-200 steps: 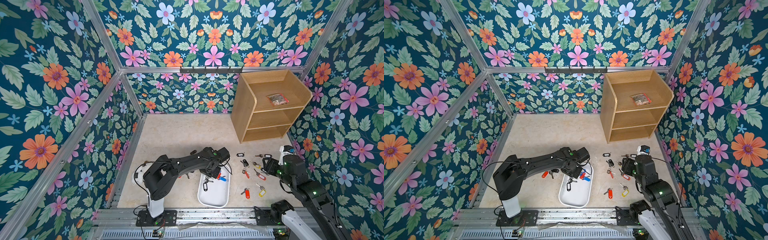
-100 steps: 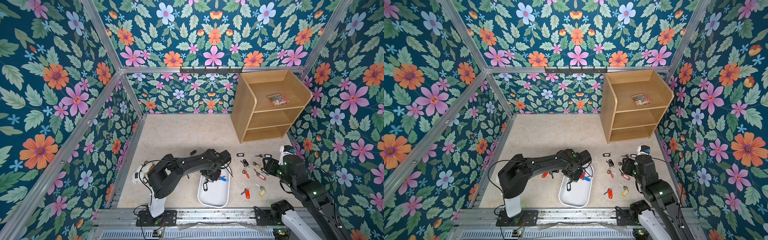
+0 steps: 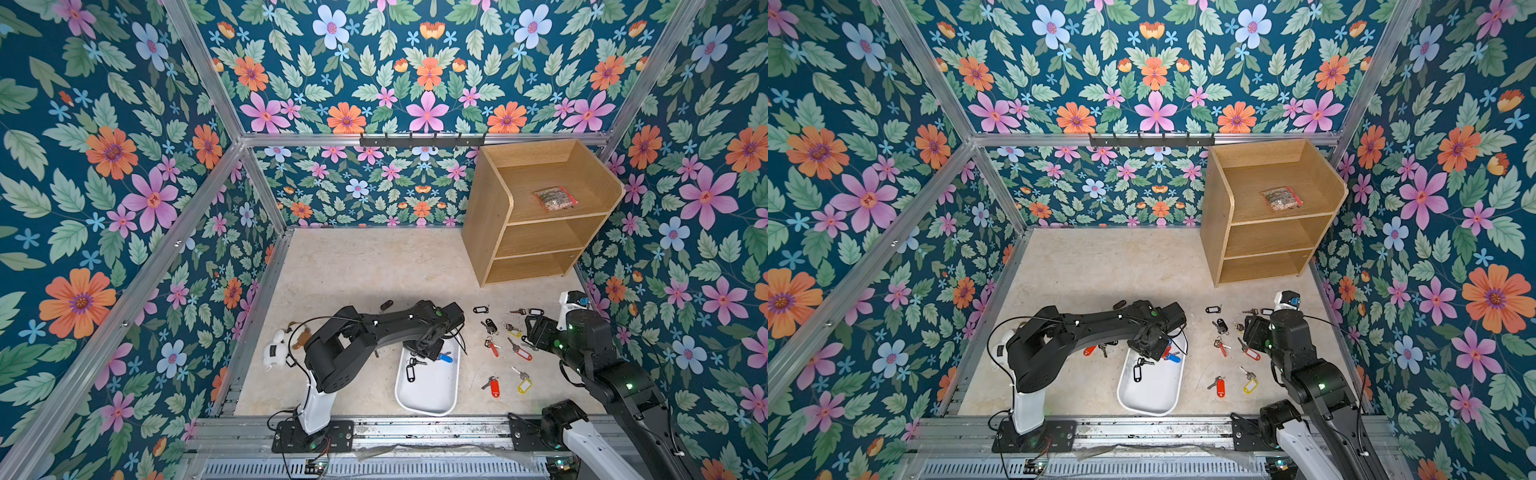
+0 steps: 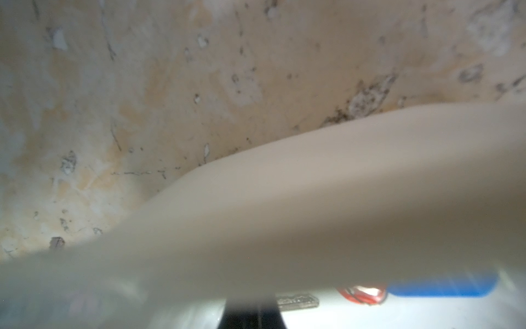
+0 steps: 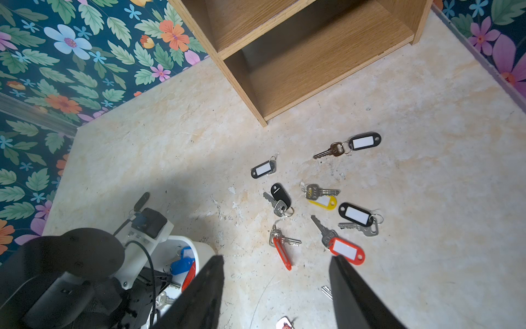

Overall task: Take the keys out of the storage box
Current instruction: Pick up the key from the storage box, then place the key at the center of the board.

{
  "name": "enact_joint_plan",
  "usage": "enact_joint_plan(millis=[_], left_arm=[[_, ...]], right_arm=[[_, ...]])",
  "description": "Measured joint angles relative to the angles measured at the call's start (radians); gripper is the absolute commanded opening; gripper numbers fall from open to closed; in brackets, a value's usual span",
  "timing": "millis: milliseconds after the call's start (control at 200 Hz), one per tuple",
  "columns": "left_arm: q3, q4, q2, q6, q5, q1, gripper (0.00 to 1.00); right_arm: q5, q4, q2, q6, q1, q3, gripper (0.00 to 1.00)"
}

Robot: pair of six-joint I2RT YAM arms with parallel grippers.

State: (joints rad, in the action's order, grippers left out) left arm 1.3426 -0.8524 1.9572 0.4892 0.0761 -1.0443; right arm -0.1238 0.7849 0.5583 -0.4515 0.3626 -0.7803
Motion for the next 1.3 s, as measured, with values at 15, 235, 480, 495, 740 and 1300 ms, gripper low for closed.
enact_joint_plan(millis=[15, 235, 480, 495, 740, 1300], left_arm=[[0.000, 0.000, 0.000, 0.000, 0.000, 0.000, 0.00], [0.023, -0.053, -0.031, 0.003, 0.003, 0.000, 0.00], [0.092, -0.114, -0.107, 0.014, 0.043, -0.001, 0.00], [0.095, -0.119, -0.111, 0.014, 0.047, -0.001, 0.00], [0.096, -0.150, -0.185, 0.043, 0.088, 0.010, 0.00], [-0.053, -0.093, -0.453, 0.047, 0.120, 0.492, 0.00]], right_arm=[[0.000, 0.000, 0.000, 0.000, 0.000, 0.000, 0.63], [0.000, 0.000, 0.000, 0.000, 0.000, 0.000, 0.63], [0.000, 0.000, 0.000, 0.000, 0.000, 0.000, 0.63], [0.000, 0.000, 0.000, 0.000, 0.000, 0.000, 0.63], [0.000, 0.000, -0.002, 0.000, 0.000, 0.000, 0.63], [-0.003, 0.000, -0.007, 0.000, 0.000, 0.000, 0.63]])
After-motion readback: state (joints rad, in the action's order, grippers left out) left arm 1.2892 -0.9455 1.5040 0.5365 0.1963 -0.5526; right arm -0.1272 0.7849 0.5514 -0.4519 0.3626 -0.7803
